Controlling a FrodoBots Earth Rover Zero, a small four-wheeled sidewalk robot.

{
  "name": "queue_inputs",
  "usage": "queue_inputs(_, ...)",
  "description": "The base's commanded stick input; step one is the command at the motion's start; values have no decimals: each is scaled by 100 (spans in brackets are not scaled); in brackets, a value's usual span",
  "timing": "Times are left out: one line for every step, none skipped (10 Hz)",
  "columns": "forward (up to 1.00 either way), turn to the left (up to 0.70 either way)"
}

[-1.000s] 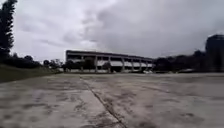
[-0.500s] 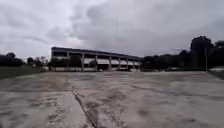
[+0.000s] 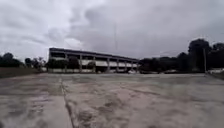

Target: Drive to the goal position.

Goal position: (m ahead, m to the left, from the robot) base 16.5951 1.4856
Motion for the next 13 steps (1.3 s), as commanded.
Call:
queue_inputs(70, 0)
queue_inputs(70, 0)
queue_inputs(70, 0)
queue_inputs(70, 0)
queue_inputs(70, 0)
queue_inputs(70, 0)
queue_inputs(70, 0)
queue_inputs(70, 0)
queue_inputs(70, 0)
queue_inputs(70, 0)
queue_inputs(70, 0)
queue_inputs(70, 0)
queue_inputs(70, 0)
